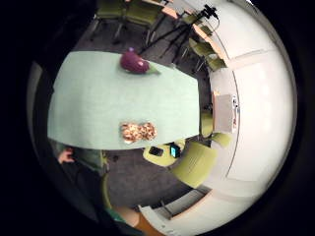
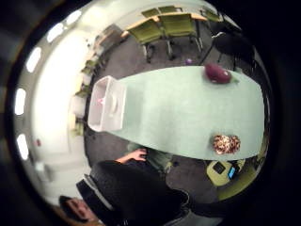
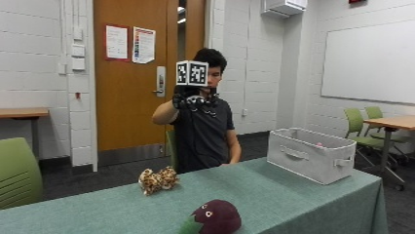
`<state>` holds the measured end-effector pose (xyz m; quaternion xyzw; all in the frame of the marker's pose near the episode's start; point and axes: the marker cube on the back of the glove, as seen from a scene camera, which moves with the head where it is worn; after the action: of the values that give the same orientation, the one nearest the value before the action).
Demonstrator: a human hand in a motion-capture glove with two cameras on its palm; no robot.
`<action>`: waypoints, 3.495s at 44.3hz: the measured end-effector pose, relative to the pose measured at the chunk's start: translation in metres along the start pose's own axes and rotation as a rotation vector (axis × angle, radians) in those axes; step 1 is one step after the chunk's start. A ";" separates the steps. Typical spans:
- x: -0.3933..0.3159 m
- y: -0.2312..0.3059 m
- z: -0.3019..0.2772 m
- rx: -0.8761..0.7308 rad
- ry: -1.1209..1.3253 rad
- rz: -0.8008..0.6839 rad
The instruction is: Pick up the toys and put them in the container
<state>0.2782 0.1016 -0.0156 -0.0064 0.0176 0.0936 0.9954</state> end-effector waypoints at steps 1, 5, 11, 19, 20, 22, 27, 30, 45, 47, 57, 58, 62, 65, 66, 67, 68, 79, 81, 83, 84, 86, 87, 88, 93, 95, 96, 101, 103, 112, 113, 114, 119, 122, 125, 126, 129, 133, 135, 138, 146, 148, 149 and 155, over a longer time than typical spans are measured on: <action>0.008 0.002 0.006 -0.007 0.004 0.013; 0.038 0.011 0.031 -0.032 0.005 0.058; 0.072 0.018 0.075 -0.082 0.000 0.050; 0.095 0.035 0.145 -0.172 0.008 0.087; 0.098 0.037 0.154 -0.182 0.006 0.089; 0.102 0.042 0.172 -0.201 0.004 0.089; 0.109 0.055 0.209 -0.247 -0.011 0.108; 0.112 0.059 0.224 -0.269 -0.023 0.117; 0.124 0.087 0.266 -0.363 -0.048 0.124; 0.125 0.091 0.267 -0.364 -0.047 0.124; 0.128 0.099 0.263 -0.374 -0.044 0.118; 0.128 0.099 0.263 -0.372 -0.042 0.117; 0.127 0.099 0.260 -0.353 -0.034 0.116; 0.125 0.098 0.257 -0.322 -0.026 0.113; 0.125 0.098 0.256 -0.310 -0.021 0.111; 0.124 0.098 0.255 -0.298 -0.015 0.109; 0.124 0.097 0.255 -0.286 -0.008 0.107; 0.120 0.084 0.237 -0.181 0.060 0.109; 0.117 0.084 0.235 -0.187 0.061 0.109; 0.115 0.082 0.233 -0.198 0.062 0.109; 0.113 0.080 0.231 -0.202 0.061 0.109; 0.110 0.075 0.226 -0.205 0.052 0.109; 0.107 0.073 0.222 -0.203 0.045 0.108; 0.103 0.071 0.218 -0.199 0.037 0.106; 0.079 0.061 0.192 -0.177 0.005 0.072; 0.068 0.053 0.180 -0.170 -0.006 0.056; 0.062 0.048 0.173 -0.163 -0.010 0.048; 0.028 0.026 0.140 -0.104 -0.001 0.004; 0.013 0.017 0.126 -0.091 0.001 -0.017; -0.073 -0.032 0.055 -0.010 0.007 -0.119; -0.086 -0.039 0.046 0.006 0.009 -0.136; -0.099 -0.046 0.036 0.021 0.011 -0.154; -0.156 -0.071 0.000 0.079 0.018 -0.223; -0.204 -0.081 -0.022 0.112 0.008 -0.304; -0.257 -0.084 -0.043 0.133 -0.047 -0.493; -0.272 -0.086 -0.047 0.138 -0.055 -0.530; -0.313 -0.100 -0.054 0.147 -0.024 -0.471; -0.366 -0.108 -0.058 0.144 -0.020 -0.485; -0.392 -0.109 -0.060 0.144 -0.026 -0.529; -0.440 -0.103 -0.066 0.117 -0.105 -0.603; -0.532 -0.096 -0.061 0.135 -0.033 -0.630; -0.550 -0.090 -0.058 0.133 -0.034 -0.666; -0.555 -0.090 -0.056 0.130 -0.043 -0.689; -0.515 -0.129 -0.035 0.117 -0.079 -0.773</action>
<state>-0.2047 -0.1215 -0.0312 0.0477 -0.0193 -0.2893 0.9558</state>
